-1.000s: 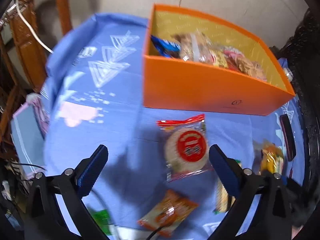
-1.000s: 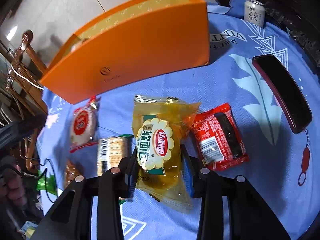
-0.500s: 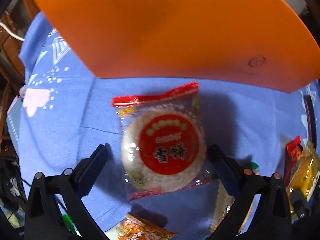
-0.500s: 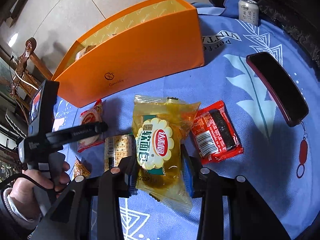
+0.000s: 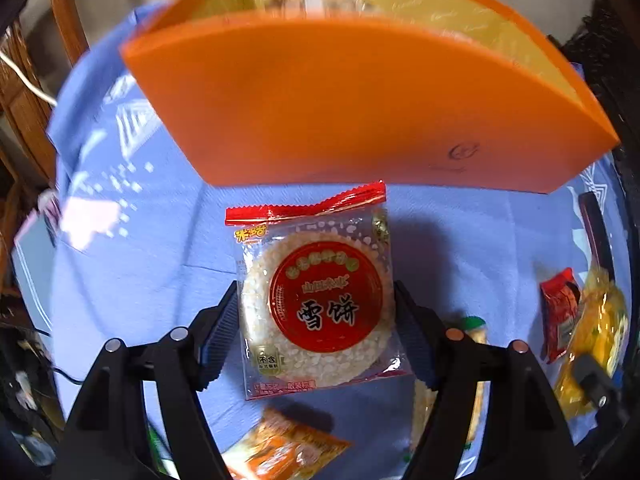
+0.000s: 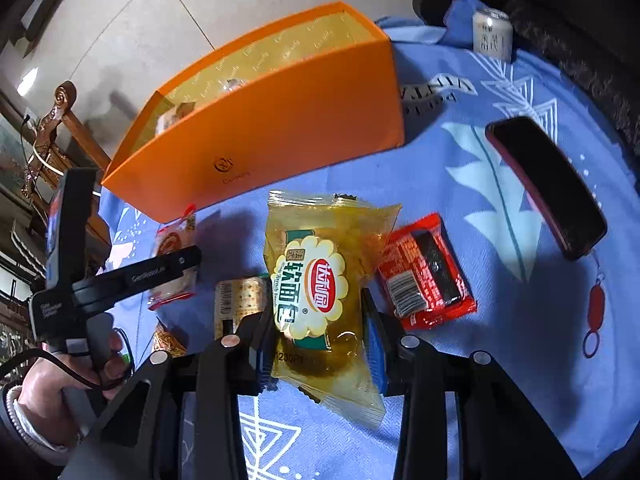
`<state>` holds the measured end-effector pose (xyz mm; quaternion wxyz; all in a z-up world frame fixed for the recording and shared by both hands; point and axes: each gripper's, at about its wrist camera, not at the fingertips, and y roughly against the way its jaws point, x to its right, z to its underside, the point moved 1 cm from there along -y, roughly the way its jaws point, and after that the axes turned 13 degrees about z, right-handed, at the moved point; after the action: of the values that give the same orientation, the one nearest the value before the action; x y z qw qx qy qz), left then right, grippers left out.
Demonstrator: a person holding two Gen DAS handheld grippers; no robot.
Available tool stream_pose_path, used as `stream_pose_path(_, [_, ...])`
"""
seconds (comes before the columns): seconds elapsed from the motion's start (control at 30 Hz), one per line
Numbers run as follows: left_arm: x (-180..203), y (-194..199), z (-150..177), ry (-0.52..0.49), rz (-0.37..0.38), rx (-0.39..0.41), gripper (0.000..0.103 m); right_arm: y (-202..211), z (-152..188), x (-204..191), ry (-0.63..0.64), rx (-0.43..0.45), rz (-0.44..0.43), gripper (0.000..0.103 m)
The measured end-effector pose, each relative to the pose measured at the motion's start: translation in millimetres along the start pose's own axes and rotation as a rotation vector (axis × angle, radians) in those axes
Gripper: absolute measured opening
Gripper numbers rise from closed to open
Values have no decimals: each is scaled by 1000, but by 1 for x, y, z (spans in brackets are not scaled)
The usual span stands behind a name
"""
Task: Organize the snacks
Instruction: 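Grasp the round white rice cake with the left gripper while the right gripper grasps the yellow bread bag, then carry the rice cake and bread bag over the orange box and release both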
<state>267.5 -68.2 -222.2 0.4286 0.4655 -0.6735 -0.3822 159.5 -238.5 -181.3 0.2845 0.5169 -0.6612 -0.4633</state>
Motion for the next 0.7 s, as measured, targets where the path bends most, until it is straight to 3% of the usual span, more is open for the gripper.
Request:
stream_pose_path(0.37, [0,104,-11,-50,-38,214,71,36,-24,-18,60,113,-16,38])
stream_pose_path(0.7, [-11,157,-36,-56,-8,355,71,83,-82,-45,130,276,-54,38])
